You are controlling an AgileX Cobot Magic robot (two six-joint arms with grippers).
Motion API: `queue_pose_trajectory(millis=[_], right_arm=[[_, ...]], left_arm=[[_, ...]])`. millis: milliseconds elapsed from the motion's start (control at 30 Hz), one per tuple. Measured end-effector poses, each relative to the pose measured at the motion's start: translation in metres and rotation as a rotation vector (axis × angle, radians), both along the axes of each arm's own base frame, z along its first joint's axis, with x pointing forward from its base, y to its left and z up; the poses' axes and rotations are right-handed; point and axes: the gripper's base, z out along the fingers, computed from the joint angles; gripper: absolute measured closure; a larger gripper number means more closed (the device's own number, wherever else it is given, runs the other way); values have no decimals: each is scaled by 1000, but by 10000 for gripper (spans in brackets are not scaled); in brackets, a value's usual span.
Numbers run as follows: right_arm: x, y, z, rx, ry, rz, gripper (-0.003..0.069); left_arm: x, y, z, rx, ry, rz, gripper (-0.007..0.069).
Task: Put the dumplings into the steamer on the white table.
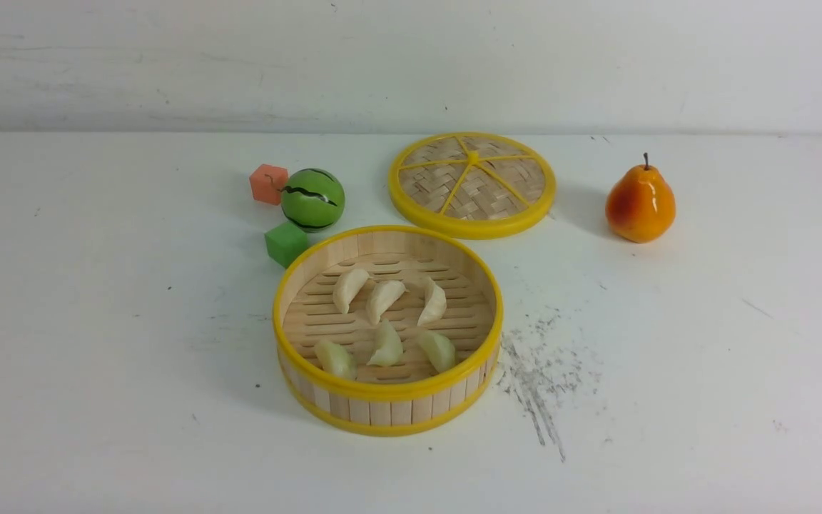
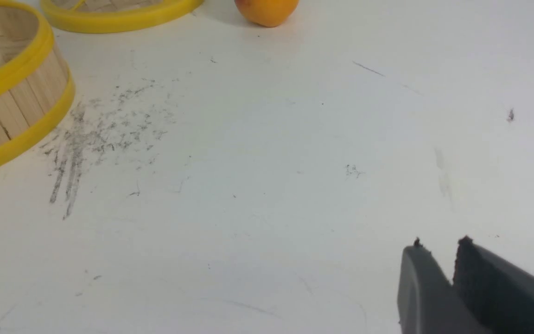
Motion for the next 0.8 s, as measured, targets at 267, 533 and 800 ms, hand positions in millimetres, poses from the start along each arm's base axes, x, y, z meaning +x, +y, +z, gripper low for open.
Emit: queue_pose_trajectory(millis=[267, 533, 800], right_arm=[[0, 0, 0, 1, 0, 0, 545], [0, 0, 0, 0, 0, 0, 545], [0, 0, 0, 0, 0, 0, 545]], left_arm=[[0, 0, 0, 0, 0, 0, 626], [0, 0, 0, 0, 0, 0, 620], [0, 0, 0, 0, 0, 0, 617]])
